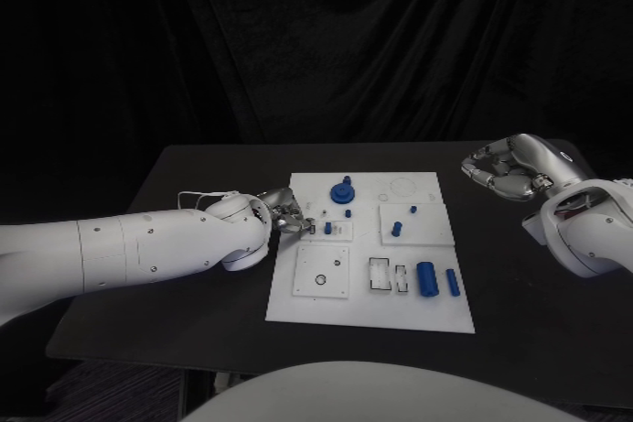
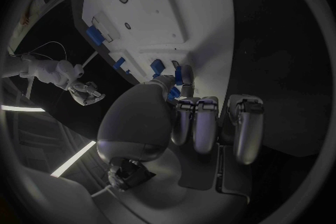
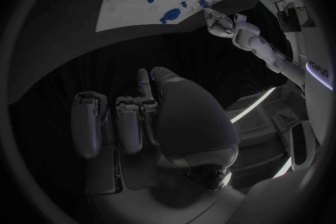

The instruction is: Assemble the parts on the task board

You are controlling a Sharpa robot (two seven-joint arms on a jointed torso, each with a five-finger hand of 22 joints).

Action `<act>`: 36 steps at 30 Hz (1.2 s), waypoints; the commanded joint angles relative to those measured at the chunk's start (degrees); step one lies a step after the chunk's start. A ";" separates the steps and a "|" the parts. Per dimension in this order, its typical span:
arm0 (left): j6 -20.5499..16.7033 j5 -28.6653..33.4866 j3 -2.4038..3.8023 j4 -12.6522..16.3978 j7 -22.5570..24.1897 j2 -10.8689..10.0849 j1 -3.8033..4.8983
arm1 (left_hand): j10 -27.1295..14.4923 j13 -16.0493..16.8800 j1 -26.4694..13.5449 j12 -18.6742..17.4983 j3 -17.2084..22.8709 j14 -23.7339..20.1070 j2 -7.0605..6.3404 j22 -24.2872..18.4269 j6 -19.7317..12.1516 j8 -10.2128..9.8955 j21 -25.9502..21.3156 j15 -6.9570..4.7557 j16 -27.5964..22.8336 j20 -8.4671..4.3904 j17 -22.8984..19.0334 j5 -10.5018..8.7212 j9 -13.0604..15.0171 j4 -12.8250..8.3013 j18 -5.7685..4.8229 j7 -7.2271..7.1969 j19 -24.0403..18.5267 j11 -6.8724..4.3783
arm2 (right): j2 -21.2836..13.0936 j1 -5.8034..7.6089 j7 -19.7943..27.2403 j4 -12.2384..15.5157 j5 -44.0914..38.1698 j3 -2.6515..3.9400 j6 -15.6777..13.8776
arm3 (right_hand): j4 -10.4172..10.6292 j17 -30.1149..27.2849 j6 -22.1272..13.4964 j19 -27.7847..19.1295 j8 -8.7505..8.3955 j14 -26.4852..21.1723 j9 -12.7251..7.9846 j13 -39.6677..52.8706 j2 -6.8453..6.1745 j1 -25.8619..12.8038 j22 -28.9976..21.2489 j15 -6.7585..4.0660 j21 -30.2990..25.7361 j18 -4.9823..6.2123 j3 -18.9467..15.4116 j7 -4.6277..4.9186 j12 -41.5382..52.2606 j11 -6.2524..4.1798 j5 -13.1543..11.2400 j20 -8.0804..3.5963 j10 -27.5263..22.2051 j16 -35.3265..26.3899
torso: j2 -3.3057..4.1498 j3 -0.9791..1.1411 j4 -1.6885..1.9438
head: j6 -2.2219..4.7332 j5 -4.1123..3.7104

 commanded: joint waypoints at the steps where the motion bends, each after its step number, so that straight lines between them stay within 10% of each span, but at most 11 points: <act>1: -1.50 -0.38 0.04 0.27 1.23 0.15 -0.14 | 6.11 15.09 -0.38 0.16 0.32 5.94 -0.17 14.68 0.27 0.35 -0.22 -0.40 0.15 -0.31 15.10 -0.31 0.06 0.07 -0.04 -0.05 5.32 -0.41 | -0.13 -0.13 -0.90 0.18 -0.17 0.03 -0.23 | 0.00 15.10 0.36 2.72 -0.26 5.94 -0.09 15.09 -0.18 0.57 13.03 0.41 -0.18 1.12 0.27 -0.10 0.15 0.26 0.21 0.37 5.86 0.17 | 0.06 -0.03 -0.01 | -0.01 0.48; 17: 0.01 -0.39 0.04 0.24 1.09 0.63 -0.46 | 6.11 15.09 -0.92 0.16 0.72 5.94 -0.24 14.67 0.27 0.44 -0.24 -0.40 0.15 -0.32 15.10 -0.73 0.13 0.27 -0.04 -0.02 5.31 -0.40 | -0.17 -0.14 -1.00 0.46 -0.17 0.03 -0.16 | -0.01 15.10 0.34 2.71 -0.29 5.94 -0.09 15.09 -0.21 0.59 13.03 0.41 -0.19 1.12 0.29 -0.10 0.15 0.27 0.23 0.36 5.86 0.17 | 0.15 0.02 0.06 | -0.01 0.36; 27: 0.91 -0.39 0.04 -0.27 1.23 1.16 -1.08 | 6.11 15.09 -6.55 0.16 0.19 5.94 -0.27 14.64 0.27 0.79 -0.33 -0.17 0.15 -0.15 15.10 -11.45 0.33 0.58 -0.01 0.25 5.26 -0.14 | -0.35 -0.14 -1.02 0.49 -0.17 0.03 -0.12 | 0.01 15.10 0.35 2.70 -0.30 5.94 -0.09 15.09 -0.23 0.58 13.02 0.41 -0.21 1.13 0.29 -0.10 0.15 0.27 0.24 0.36 5.86 0.17 | 0.12 0.02 0.11 | -0.01 -0.22; 36: 0.87 -0.39 0.04 -0.57 0.59 1.28 -1.31 | 6.11 15.09 -8.73 0.16 -1.29 5.94 -0.13 14.56 -0.01 0.55 -0.53 -0.04 0.15 -0.02 15.10 -13.56 0.09 0.62 0.04 0.46 5.13 0.05 | -0.42 -0.14 -1.03 0.48 -0.17 0.03 -0.08 | 0.01 15.10 0.35 2.70 -0.30 5.94 -0.09 15.09 -0.23 0.58 13.02 0.41 -0.21 1.13 0.29 -0.10 0.15 0.27 0.24 0.36 5.86 0.17 | 0.05 0.00 0.02 | -0.01 -0.19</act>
